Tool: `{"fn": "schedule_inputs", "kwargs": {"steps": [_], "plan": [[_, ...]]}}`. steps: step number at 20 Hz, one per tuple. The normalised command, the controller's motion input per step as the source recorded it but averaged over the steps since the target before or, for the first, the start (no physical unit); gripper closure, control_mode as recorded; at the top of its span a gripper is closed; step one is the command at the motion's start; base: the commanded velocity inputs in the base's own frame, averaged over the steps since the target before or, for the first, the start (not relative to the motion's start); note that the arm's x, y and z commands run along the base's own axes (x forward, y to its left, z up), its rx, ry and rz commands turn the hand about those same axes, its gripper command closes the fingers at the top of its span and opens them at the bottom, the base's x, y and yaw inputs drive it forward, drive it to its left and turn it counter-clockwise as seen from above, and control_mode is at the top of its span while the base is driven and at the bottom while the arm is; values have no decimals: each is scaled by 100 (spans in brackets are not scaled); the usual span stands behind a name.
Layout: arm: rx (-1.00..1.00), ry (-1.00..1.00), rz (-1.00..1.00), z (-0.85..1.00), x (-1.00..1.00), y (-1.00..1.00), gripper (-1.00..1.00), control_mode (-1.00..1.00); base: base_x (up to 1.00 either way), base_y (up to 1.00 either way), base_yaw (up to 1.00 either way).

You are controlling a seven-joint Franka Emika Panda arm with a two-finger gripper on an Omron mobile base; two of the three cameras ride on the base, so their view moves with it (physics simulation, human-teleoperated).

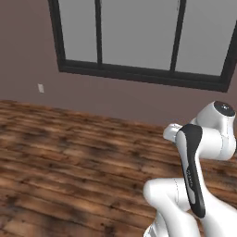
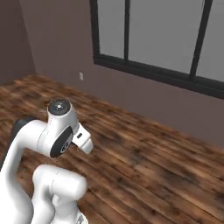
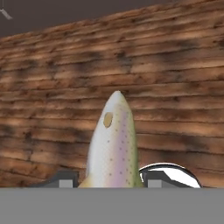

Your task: Transport the fish from the fridge to the microwave and turn on the microwave.

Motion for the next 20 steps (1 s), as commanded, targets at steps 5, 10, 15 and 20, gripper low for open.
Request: {"fn": "schedule_inputs", "kwargs": {"steps": [5,10,15,20], "plan": [[0,0,0,0,0,0,100,100,0,0,68],[0,0,0,0,0,0,100,100,0,0,67],[0,0,0,0,0,0,100,100,9,0,68],[0,0,0,0,0,0,100,100,15,0,70]]}}
